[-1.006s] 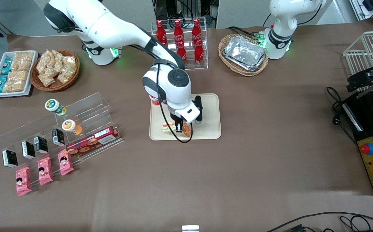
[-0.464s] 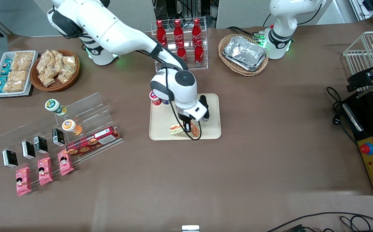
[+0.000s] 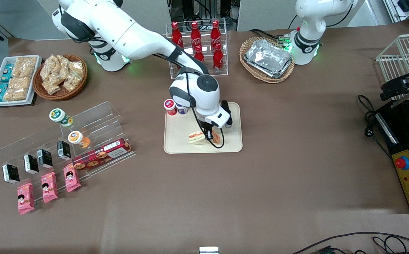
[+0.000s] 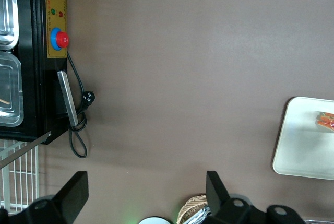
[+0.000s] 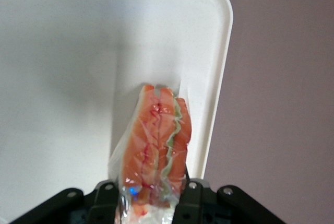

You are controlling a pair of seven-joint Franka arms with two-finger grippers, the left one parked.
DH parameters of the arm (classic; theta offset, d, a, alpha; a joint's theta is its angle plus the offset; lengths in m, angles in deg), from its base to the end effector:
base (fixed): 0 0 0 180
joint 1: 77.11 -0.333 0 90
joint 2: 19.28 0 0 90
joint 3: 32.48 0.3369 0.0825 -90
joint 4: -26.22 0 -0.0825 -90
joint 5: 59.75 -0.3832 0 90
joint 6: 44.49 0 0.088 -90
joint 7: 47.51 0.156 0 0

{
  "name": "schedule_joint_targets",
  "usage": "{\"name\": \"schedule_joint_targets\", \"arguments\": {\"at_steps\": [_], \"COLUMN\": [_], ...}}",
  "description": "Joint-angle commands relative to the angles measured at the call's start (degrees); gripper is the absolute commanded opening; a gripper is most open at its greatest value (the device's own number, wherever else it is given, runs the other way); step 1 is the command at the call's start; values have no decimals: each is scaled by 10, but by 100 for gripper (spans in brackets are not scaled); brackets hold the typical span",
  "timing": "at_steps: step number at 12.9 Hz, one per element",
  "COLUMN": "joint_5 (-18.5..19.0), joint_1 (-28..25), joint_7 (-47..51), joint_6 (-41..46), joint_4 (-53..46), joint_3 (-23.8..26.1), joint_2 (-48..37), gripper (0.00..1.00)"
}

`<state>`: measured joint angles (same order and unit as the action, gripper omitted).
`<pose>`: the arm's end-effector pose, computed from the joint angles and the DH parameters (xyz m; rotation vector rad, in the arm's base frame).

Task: Place sandwich on tray
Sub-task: 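Lower the sandwich onto the tray and open the right gripper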

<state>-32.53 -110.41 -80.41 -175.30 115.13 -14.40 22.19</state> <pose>0.4972 0.5304 0.2102 1.9793 2.2403 0.1225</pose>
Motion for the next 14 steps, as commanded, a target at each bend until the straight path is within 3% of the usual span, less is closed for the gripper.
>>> {"name": "schedule_joint_targets", "arguments": {"at_steps": [1,2,3,7,9,14], "joint_5": [14,9,7,1,-49,-178], "joint_1": [1,3,9,15,24,124], "joint_7": [4,4,4,2,3,46], "joint_6": [-11,-11,-11,21,52,121], "joint_4": [5,5,5,-2,-4,-3], "joint_3": [-2,-2,-2,-2,-3,-4], "joint_2": [0,1,0,-17,-46,-141], "gripper": [68,97,100,100,100,100]}}
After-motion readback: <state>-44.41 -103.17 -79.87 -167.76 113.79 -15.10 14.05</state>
